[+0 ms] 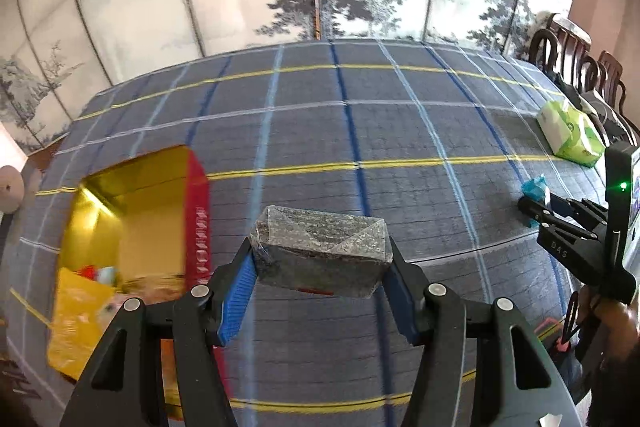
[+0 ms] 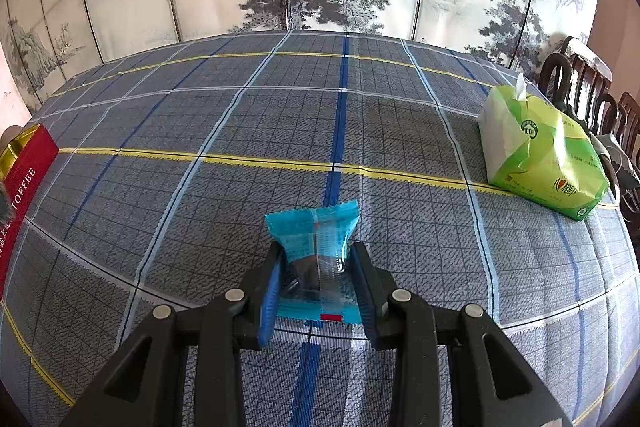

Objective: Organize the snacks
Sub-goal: 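Carry the grey cake into the gold tin and open the left tool, then carry the blue wrapped candy into the gold tin and open the right tool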

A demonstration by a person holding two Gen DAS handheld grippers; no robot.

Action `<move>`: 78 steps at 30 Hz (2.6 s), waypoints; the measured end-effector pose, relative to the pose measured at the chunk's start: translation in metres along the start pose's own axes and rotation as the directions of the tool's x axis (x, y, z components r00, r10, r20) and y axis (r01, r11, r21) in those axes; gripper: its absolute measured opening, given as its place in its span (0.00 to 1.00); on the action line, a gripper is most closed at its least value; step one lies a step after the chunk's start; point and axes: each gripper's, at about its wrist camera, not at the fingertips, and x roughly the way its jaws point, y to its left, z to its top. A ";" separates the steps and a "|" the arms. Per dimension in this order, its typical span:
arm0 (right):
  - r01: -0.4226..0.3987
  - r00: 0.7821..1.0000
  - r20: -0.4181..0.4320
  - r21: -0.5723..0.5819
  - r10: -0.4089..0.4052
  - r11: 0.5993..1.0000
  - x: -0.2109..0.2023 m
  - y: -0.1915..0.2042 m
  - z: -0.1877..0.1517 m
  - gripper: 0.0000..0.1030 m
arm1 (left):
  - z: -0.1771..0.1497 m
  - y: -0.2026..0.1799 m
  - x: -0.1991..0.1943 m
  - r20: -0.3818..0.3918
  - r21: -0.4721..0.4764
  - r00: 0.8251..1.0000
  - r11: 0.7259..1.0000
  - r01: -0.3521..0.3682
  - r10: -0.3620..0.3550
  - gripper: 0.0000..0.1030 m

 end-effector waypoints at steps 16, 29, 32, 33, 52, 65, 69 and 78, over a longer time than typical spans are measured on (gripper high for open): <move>0.004 1.000 0.000 -0.002 -0.004 1.000 0.000 0.000 0.000 0.33 | 0.016 0.119 0.000 -0.001 -0.173 0.986 0.971 -0.164 0.166 0.54; 0.010 1.000 0.000 0.002 -0.010 1.000 -0.001 -0.004 0.000 0.33 | 0.002 0.161 0.042 -0.127 -0.237 0.974 0.948 -0.212 0.187 0.54; 0.012 1.000 0.000 0.002 -0.012 1.000 -0.001 -0.004 0.000 0.33 | -0.002 0.162 0.050 -0.151 -0.231 0.971 0.948 -0.217 0.185 0.54; 0.012 1.000 0.000 0.001 -0.012 1.000 -0.001 -0.003 0.000 0.33 | -0.003 0.162 0.051 -0.156 -0.232 0.971 0.948 -0.217 0.184 0.54; 0.013 1.000 0.000 0.000 -0.013 1.000 -0.001 -0.003 0.000 0.33 | -0.007 0.159 0.060 -0.188 -0.189 0.958 0.949 -0.250 0.215 0.56; 0.015 1.000 0.000 -0.001 -0.015 1.000 -0.001 -0.004 0.000 0.33 | -0.006 0.158 0.040 -0.158 -0.186 0.955 0.942 -0.278 0.251 0.62; 0.024 1.000 0.001 -0.008 -0.024 1.000 -0.001 -0.005 0.000 0.32 | -0.007 0.155 0.025 -0.133 -0.176 0.955 0.942 -0.286 0.265 0.65; 0.085 0.996 -0.004 -0.028 -0.085 0.996 -0.001 0.000 0.002 0.31 | -0.016 0.146 -0.008 -0.093 -0.170 0.960 0.946 -0.276 0.263 0.71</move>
